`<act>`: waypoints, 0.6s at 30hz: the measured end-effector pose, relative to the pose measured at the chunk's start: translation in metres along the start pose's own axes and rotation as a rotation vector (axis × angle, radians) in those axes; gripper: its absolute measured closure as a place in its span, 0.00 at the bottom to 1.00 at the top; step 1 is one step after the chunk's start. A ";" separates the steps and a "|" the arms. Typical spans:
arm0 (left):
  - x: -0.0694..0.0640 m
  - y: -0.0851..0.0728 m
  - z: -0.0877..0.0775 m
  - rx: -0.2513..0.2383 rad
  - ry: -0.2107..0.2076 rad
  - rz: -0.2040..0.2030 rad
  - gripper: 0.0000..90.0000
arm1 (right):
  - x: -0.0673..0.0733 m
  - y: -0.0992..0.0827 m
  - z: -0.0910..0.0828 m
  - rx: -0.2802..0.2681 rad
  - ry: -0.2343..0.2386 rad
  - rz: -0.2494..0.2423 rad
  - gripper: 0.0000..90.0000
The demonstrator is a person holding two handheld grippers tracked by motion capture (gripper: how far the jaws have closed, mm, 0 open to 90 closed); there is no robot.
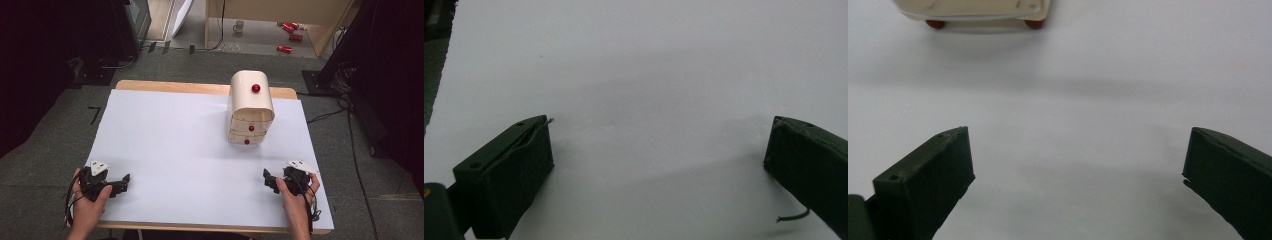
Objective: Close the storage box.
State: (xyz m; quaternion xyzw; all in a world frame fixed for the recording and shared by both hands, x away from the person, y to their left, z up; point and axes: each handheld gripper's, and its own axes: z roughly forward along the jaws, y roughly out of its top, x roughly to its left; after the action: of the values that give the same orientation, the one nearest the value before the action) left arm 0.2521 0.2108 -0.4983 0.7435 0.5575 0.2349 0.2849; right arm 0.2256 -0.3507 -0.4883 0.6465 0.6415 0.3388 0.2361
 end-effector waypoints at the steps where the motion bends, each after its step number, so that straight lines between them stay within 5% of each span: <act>1: 0.000 0.000 0.000 0.000 0.000 0.000 0.00 | 0.000 0.000 0.000 0.000 0.000 0.000 0.00; 18: 0.000 0.000 0.000 0.000 0.000 0.000 0.00 | -0.046 -0.025 -0.021 0.000 -0.073 0.048 0.00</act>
State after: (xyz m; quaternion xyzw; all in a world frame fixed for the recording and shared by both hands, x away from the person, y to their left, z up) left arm 0.2520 0.2107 -0.4983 0.7434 0.5577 0.2350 0.2848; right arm 0.1958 -0.3968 -0.4995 0.6736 0.6168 0.3206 0.2511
